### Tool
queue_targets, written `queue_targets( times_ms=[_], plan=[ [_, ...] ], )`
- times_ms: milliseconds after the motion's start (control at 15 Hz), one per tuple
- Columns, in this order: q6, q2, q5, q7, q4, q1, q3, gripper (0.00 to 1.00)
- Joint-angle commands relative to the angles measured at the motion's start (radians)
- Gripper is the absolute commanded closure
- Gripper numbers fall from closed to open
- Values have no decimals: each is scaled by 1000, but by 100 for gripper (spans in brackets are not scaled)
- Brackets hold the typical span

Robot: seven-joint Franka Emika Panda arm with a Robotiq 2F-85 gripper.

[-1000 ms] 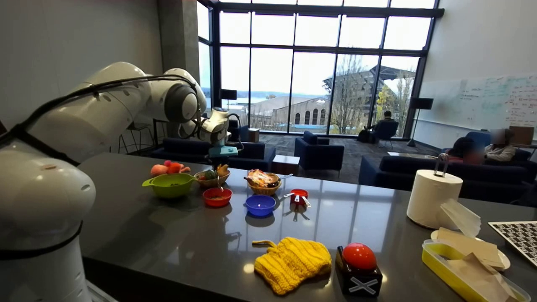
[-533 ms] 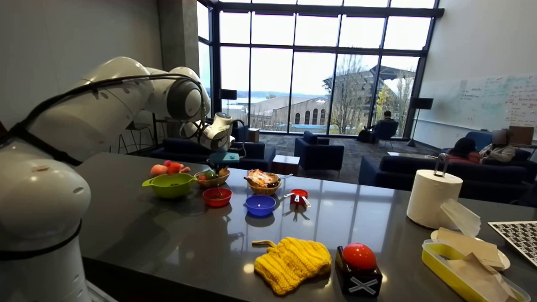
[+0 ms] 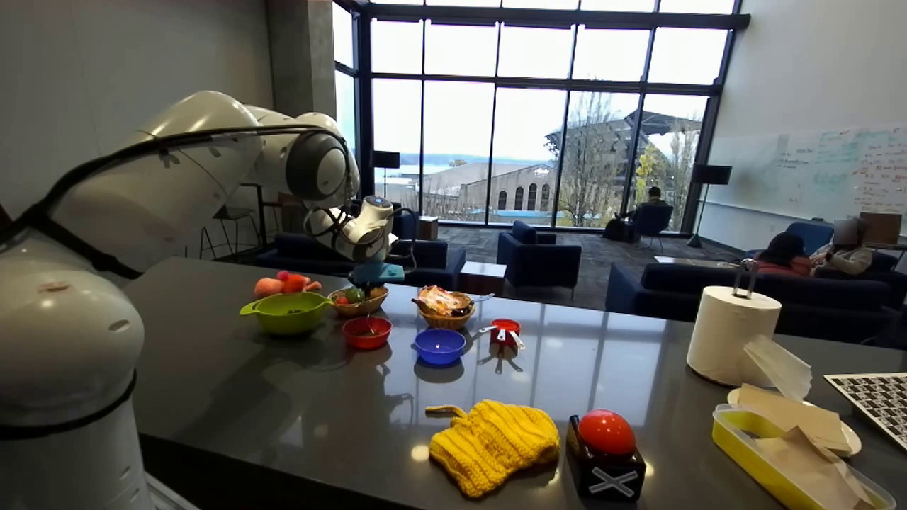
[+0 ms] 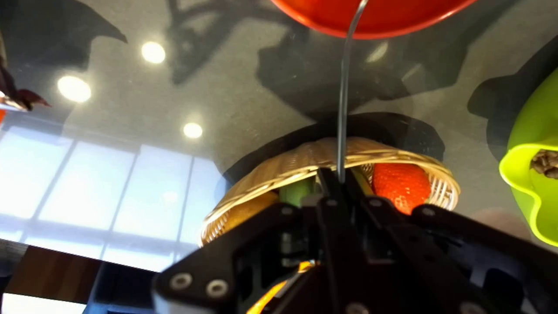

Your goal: Remove the spoon in the yellow basket and use it to stir the content in the orange bowl

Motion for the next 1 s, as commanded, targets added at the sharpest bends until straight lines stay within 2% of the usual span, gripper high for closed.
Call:
queue_targets(
  times_ms=[0, 533, 933],
  plan=[
    [37, -36, 27, -49, -72, -47, 54, 99],
    [26, -26, 72, -108, -96, -92, 141, 99],
    [30, -68, 123, -105, -163, -127, 146, 99]
  ],
)
